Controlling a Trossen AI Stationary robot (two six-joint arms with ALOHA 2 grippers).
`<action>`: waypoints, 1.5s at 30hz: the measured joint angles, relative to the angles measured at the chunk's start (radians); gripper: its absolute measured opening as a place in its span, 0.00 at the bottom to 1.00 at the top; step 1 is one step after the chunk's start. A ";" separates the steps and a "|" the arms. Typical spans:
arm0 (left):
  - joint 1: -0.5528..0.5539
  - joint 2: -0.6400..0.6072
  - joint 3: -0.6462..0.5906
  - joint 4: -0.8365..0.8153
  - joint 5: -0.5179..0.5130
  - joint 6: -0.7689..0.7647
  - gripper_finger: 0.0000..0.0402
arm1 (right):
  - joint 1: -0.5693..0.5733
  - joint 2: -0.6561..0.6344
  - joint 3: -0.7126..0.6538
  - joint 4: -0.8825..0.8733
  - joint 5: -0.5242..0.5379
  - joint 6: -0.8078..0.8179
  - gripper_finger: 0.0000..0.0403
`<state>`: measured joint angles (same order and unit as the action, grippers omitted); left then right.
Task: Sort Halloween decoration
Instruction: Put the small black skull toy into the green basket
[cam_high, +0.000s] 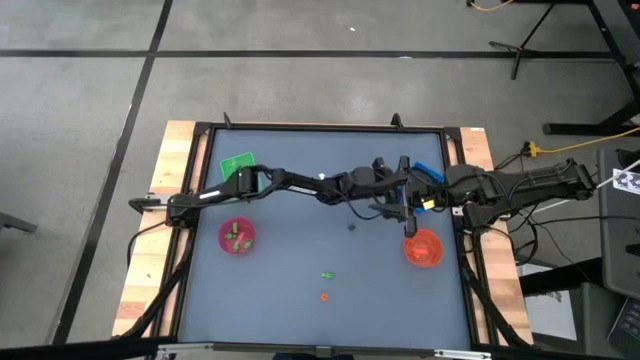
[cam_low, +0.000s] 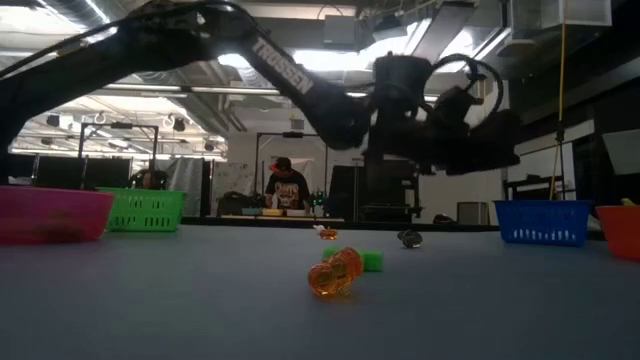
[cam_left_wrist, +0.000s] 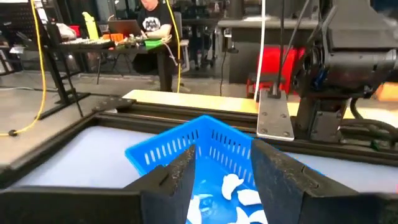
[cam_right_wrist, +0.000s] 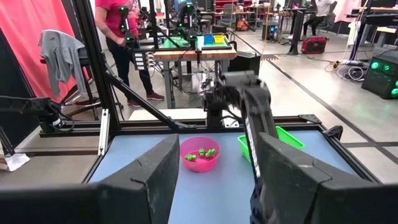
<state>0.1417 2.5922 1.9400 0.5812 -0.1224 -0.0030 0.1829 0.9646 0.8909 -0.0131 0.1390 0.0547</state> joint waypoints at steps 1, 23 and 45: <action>0.000 -0.017 0.000 -0.034 -0.004 0.016 0.35 | 0.000 0.000 0.000 -0.004 0.000 0.000 0.53; -0.010 -0.318 0.000 -1.026 0.185 0.224 0.35 | 0.001 0.000 0.000 -0.069 -0.001 0.000 0.53; -0.083 -0.315 -0.190 -1.138 0.144 0.243 0.35 | 0.000 0.000 0.000 -0.118 -0.001 0.000 0.53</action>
<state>0.0586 2.2768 1.7498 -0.5572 0.0218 0.2398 0.1833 0.9642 0.8909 -0.1314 0.1379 0.0547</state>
